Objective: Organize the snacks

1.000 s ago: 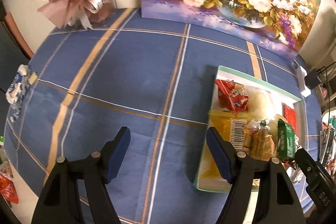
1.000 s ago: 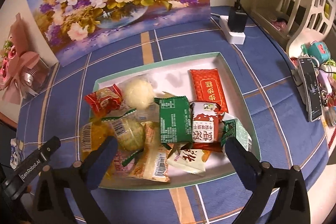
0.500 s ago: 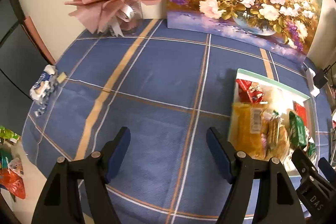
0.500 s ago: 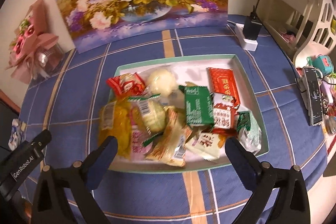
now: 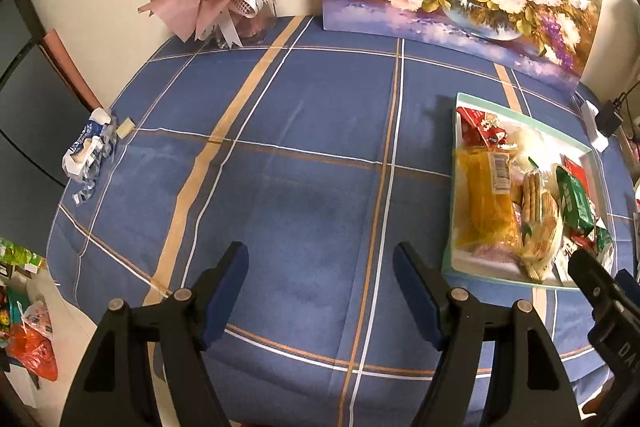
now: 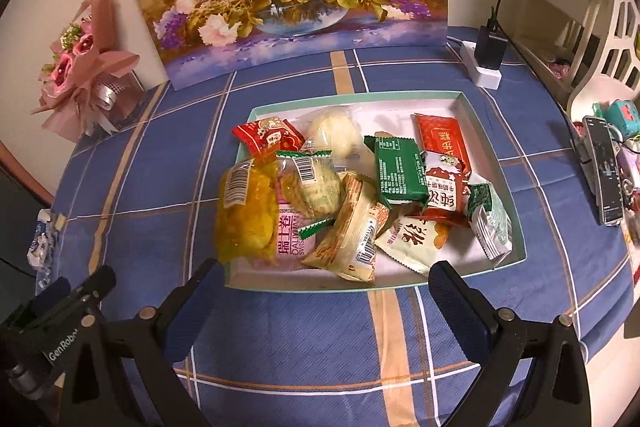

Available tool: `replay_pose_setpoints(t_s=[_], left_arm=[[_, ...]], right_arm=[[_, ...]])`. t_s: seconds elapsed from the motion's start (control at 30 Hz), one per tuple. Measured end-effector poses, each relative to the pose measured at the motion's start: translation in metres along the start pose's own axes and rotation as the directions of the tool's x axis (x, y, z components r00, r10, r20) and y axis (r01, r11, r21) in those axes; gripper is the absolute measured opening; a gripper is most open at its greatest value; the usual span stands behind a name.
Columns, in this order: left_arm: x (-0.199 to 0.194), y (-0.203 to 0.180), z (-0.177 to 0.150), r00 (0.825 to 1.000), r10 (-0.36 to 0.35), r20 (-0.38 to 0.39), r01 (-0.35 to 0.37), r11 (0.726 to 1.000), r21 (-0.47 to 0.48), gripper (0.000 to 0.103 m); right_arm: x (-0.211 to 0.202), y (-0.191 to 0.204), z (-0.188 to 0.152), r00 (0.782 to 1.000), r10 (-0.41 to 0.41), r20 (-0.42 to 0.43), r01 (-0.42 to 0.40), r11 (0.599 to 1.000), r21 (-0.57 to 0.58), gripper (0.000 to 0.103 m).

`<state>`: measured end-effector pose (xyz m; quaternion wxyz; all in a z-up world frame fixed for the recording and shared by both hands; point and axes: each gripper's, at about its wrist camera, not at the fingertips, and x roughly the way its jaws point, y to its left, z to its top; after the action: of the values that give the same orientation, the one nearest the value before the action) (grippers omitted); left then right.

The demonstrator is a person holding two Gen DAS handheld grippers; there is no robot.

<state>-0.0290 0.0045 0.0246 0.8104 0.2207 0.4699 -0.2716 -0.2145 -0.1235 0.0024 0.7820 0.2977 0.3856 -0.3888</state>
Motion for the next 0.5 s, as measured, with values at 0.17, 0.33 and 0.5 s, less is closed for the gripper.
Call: replay_pose_setpoints(t_s=[0.17, 0.33, 0.5], left_arm=[[0.005, 0.0, 0.0, 1.0, -0.005, -0.023, 0.005, 1.0, 0.005, 0.075], [0.012, 0.005, 0.001, 0.999, -0.013, -0.043, 0.013, 1.0, -0.012, 0.075], [0.014, 0.007, 0.002, 0.999, -0.014, -0.052, 0.014, 1.0, -0.016, 0.075]], right_arm=[[0.001, 0.001, 0.0, 1.0, -0.001, -0.007, 0.001, 1.0, 0.0, 0.103], [0.003, 0.003, 0.0, 1.0, -0.003, -0.012, 0.003, 1.0, -0.007, 0.103], [0.005, 0.005, 0.0, 1.0, -0.012, -0.017, 0.012, 1.0, -0.02, 0.103]])
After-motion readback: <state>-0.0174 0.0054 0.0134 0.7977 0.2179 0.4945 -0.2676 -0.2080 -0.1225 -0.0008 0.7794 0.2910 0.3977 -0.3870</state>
